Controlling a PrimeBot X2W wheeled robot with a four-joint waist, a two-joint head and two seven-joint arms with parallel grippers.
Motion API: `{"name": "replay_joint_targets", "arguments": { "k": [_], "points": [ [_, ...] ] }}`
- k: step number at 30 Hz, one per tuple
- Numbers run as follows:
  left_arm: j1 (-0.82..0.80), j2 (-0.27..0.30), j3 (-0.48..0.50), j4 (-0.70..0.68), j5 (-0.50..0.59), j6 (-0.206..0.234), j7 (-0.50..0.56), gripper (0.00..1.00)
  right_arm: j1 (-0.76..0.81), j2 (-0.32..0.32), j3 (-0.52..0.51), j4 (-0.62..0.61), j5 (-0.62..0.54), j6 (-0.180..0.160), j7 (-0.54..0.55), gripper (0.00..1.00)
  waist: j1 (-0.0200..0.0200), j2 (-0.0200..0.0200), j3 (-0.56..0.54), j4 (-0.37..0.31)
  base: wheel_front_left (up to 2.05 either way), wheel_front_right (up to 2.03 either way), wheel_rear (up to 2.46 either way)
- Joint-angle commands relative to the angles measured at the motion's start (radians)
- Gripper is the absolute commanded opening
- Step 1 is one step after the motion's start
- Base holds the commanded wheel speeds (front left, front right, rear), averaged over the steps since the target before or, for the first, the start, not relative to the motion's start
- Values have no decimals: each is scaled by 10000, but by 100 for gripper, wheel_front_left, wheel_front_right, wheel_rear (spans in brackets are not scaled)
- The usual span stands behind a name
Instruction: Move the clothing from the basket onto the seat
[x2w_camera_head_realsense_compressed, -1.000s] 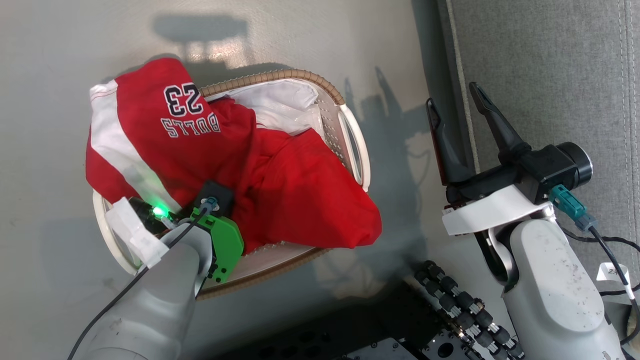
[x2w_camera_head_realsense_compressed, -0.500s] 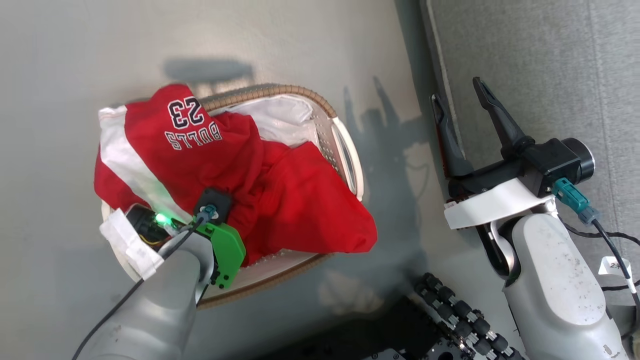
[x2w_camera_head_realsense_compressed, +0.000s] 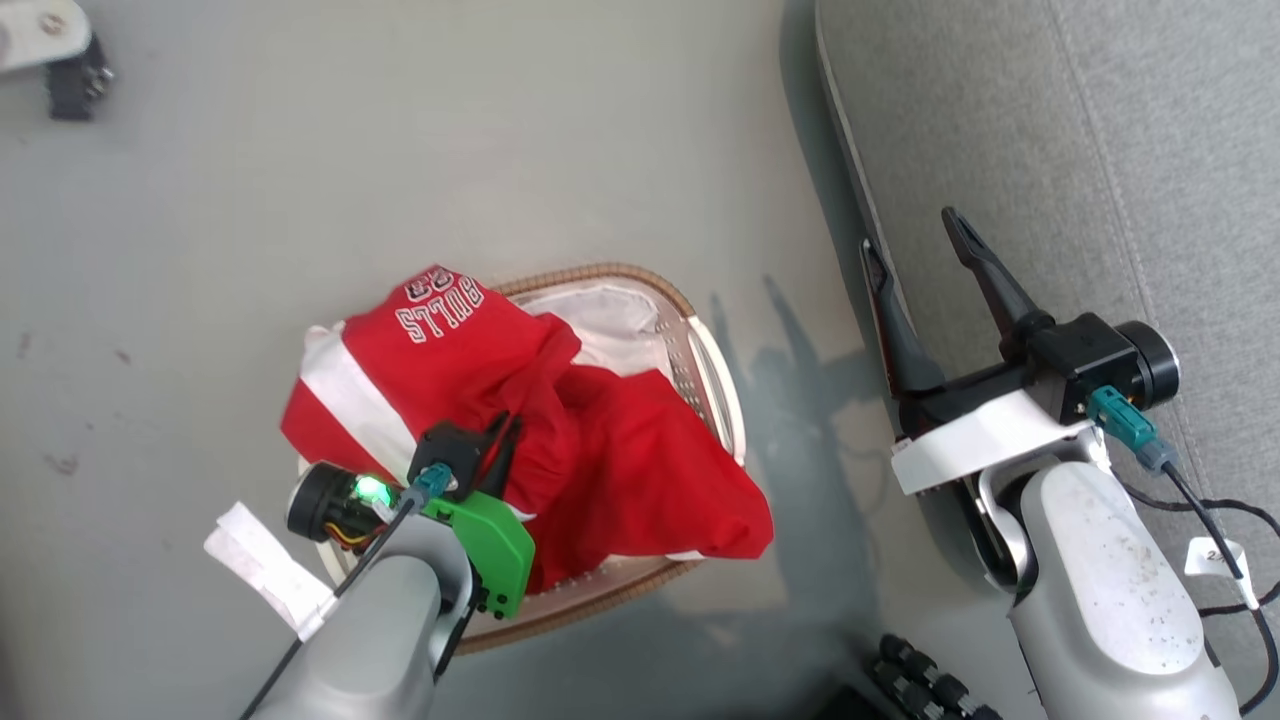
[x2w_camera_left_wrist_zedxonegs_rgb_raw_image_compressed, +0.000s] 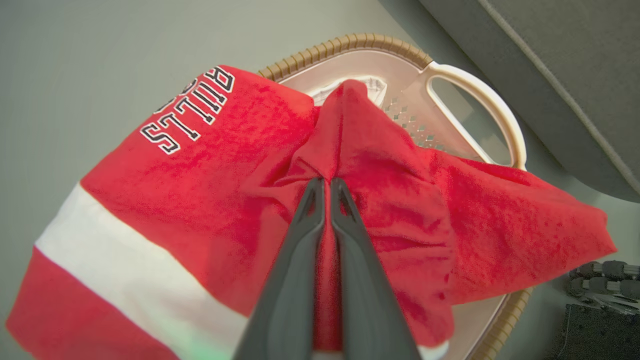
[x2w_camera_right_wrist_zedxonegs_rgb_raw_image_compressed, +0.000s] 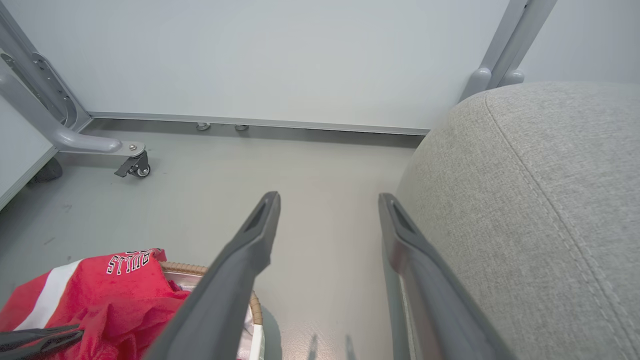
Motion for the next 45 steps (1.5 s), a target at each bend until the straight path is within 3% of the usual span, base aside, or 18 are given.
{"name": "replay_joint_targets", "arguments": {
  "k": [1, 24, 34, 45],
  "points": [
    [334, -2, 110, -299, -50, -28, -34, 0, 217, -43, -71, 83, -55, -8, -48, 100, 0, -1, -1159, 551, 0, 0, 0],
    [3087, -313, 1914, -4947, 170, -22, -38, 0, 2551, -69, -50, 824, -270, -8, -48, 100, 0, -1, -4965, 1743, 0, 0, 0],
    [3471, -312, 1895, -6738, -415, -12, -37, 0, 3448, -115, 213, 1045, -160, -8, -48, 100, 0, -1, -6101, 1882, 0, 0, 0],
    [3415, -314, 1573, -7725, -745, 129, -37, 0, 3771, -235, 901, 1140, -119, -8, -48, 100, 0, -1, -6427, 2016, 0, 0, 0]
  ]
}}
